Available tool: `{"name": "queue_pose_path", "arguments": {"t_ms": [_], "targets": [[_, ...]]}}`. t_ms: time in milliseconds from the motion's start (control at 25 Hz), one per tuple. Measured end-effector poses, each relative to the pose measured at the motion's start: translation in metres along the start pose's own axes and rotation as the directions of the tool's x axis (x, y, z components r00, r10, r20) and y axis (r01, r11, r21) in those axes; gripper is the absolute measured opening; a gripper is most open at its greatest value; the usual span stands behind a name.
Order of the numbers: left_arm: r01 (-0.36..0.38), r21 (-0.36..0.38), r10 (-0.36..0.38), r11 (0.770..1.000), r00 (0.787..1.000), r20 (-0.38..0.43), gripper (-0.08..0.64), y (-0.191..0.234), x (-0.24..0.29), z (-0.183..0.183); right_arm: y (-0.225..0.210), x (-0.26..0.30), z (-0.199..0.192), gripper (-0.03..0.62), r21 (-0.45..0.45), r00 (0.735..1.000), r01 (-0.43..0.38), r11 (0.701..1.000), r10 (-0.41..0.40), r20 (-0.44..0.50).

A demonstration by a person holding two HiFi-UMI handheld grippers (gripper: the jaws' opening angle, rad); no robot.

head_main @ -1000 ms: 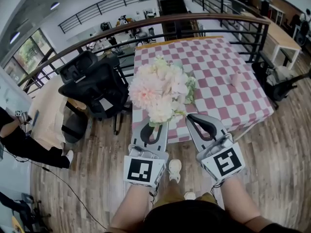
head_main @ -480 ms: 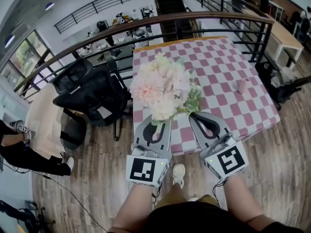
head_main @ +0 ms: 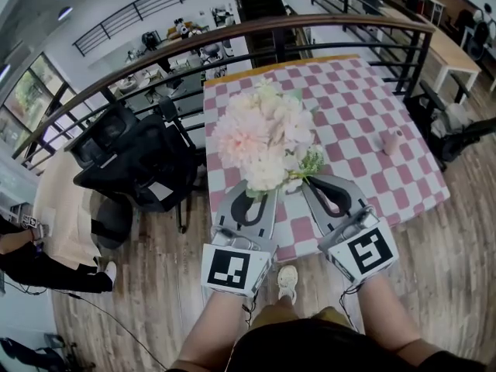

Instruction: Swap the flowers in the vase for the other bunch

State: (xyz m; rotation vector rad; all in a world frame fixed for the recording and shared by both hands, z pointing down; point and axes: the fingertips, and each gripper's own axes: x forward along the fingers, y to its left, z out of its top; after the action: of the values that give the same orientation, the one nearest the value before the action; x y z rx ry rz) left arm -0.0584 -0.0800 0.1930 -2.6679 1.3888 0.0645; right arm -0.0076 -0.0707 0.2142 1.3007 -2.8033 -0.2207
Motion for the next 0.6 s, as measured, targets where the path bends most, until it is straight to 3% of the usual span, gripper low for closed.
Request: {"name": "queue_pose_path", "arguments": {"t_ms": [320, 600], "targets": [[0.048, 0.011, -0.048, 0.999, 0.999, -0.014, 0.051, 0.026, 0.021, -0.015, -0.011, 0.036, -0.005, 0.035, -0.002, 0.999, 0.028, 1.0, -0.028, -0.016], [0.096, -0.033, -0.096, 0.995, 0.995, 0.0, 0.051, 0.042, 0.039, -0.019, -0.023, 0.063, -0.012, 0.035, -0.013, 0.997, 0.066, 0.998, -0.066, -0.039]]}}
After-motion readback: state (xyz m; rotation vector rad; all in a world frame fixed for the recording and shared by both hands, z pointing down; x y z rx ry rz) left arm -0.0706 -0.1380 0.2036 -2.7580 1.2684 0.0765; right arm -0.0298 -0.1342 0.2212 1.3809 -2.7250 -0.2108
